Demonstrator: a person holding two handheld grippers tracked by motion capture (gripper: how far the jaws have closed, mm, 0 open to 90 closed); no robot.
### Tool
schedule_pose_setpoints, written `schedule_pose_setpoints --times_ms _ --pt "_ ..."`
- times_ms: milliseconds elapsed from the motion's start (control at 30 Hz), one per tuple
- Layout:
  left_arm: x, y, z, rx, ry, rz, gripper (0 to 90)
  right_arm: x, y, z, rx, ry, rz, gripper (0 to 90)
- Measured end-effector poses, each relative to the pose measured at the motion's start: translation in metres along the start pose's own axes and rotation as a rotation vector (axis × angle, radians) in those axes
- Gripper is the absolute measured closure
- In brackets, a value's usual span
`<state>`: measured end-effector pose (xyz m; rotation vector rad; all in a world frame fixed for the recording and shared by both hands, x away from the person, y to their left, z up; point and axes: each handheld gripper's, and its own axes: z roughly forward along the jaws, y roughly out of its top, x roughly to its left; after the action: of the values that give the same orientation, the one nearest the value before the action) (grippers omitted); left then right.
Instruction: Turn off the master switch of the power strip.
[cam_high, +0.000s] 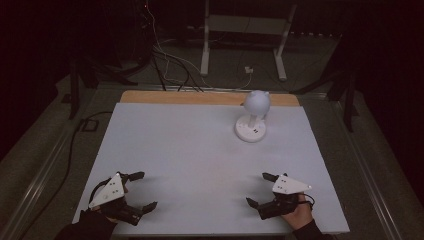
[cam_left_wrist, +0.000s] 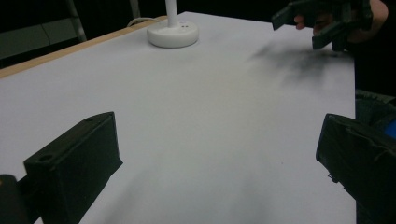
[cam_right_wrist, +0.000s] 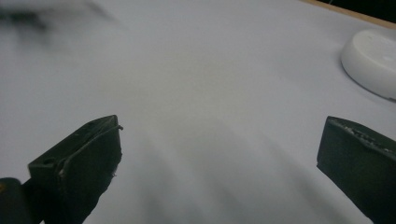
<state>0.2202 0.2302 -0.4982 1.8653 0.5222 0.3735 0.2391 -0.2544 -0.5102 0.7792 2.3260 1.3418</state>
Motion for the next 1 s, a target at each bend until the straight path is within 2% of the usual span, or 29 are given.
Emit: schedule_pose_setpoints --times_ms 133,300,467,633,767,1000 --pt "0.001 -0.001 0.001 0.003 -0.015 -0.015 0.2 -0.001 -0.003 0.0 -0.004 -0.022 0.008 0.0" --pt "0.001 -0.001 0.001 0.002 -0.015 -0.019 0.2 -0.002 -0.005 -0.001 -0.022 -0.027 0.018 0.0" --pt "0.002 -0.001 0.0 -0.002 -0.012 -0.022 0.2 -0.004 -0.003 -0.001 0.002 -0.007 0.04 0.0" --pt "0.002 -0.001 0.001 0.002 -0.02 -0.023 0.2 -0.001 0.001 -0.001 0.023 -0.004 0.031 0.0" --pt "0.001 -0.001 0.001 0.004 -0.023 -0.021 0.2 0.002 0.003 0.002 0.062 0.003 0.037 0.0" --pt "0.001 -0.001 0.001 0.002 -0.031 -0.02 0.2 0.008 0.01 0.003 0.073 0.02 0.03 0.0"
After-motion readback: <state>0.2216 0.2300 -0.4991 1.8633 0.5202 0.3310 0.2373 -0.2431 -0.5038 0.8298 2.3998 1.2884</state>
